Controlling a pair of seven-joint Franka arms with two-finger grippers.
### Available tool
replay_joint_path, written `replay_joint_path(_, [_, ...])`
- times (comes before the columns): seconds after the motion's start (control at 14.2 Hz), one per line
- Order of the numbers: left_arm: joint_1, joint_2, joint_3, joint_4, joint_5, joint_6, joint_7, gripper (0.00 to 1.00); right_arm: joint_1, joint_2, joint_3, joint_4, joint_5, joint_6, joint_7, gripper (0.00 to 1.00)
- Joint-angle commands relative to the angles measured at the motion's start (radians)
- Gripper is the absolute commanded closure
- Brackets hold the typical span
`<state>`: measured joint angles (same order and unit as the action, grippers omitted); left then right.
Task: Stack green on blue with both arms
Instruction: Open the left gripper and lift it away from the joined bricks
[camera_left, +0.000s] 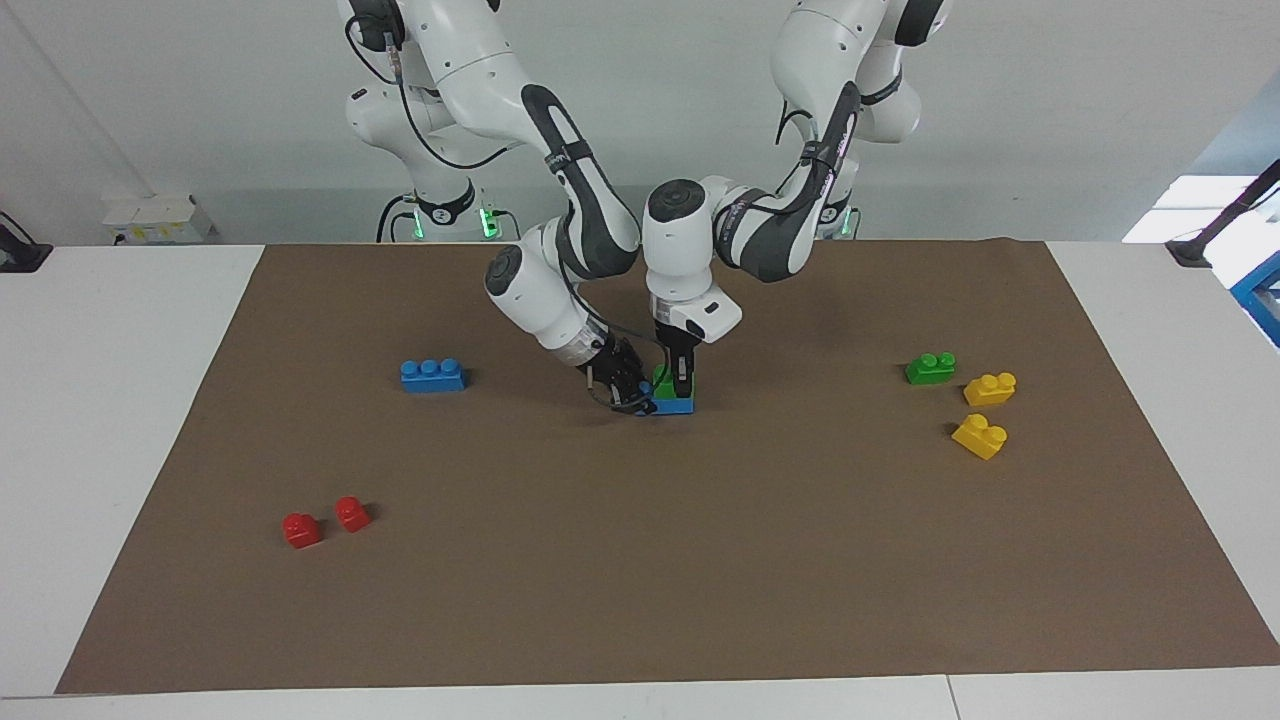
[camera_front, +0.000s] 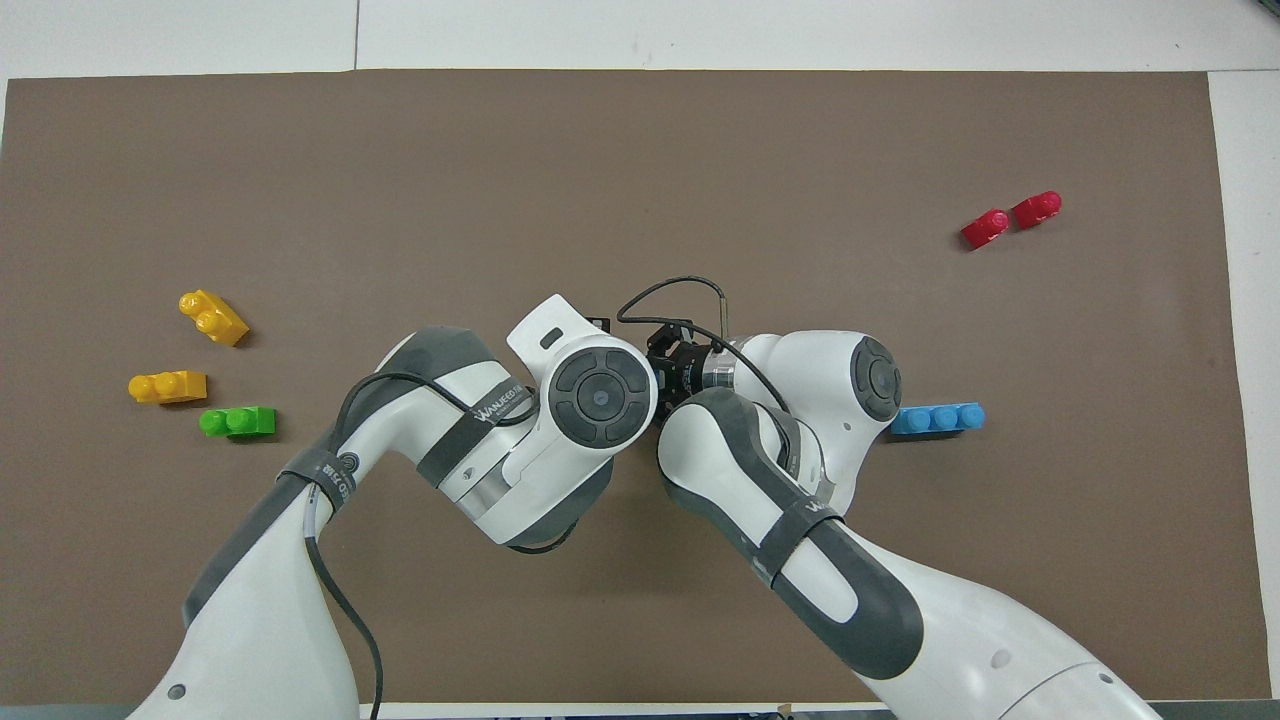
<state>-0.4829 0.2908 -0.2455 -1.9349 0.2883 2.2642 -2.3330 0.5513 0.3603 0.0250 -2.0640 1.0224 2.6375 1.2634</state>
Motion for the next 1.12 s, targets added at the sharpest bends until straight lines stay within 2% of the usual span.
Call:
replay_joint_path(0.0, [0.001,-0.028,0.012,-0.022,0.032,-0.002,0.023,0.0,0.025,0.08,0.012,-0.024,-0.005,0.032,-0.03,1.0])
replay_joint_path(0.07, [0.007,-0.048,0.012,-0.021,0.032,-0.017,0.053,0.0,0.025,0.08,0.012,-0.024,-0.005,0.032,-0.03,0.89])
replay_joint_path(0.21, [0.045,-0.09,0.012,-0.018,0.029,-0.055,0.124,0.0,0.025,0.08,0.012,-0.024,-0.005,0.032,-0.03,0.5])
replay_joint_path(0.28, [0.062,-0.108,0.012,-0.016,0.025,-0.075,0.157,0.0,0.025,0.08,0.012,-0.022,-0.005,0.03,-0.03,0.37])
replay_joint_path(0.35, [0.079,-0.131,0.012,-0.016,0.019,-0.087,0.188,0.0,0.025,0.08,0.012,-0.018,-0.005,0.029,-0.03,0.25])
replay_joint_path(0.42, [0.095,-0.154,0.012,-0.016,0.017,-0.098,0.214,0.0,0.024,0.08,0.012,-0.015,-0.005,0.029,-0.029,0.19])
replay_joint_path(0.7, [0.176,-0.228,0.015,-0.001,-0.066,-0.176,0.481,0.0,0.013,0.08,0.01,0.001,-0.016,0.013,-0.03,0.14])
replay_joint_path(1.05, [0.347,-0.337,0.02,0.011,-0.213,-0.265,0.847,0.0,-0.072,0.026,0.003,0.018,-0.14,-0.14,-0.03,0.14])
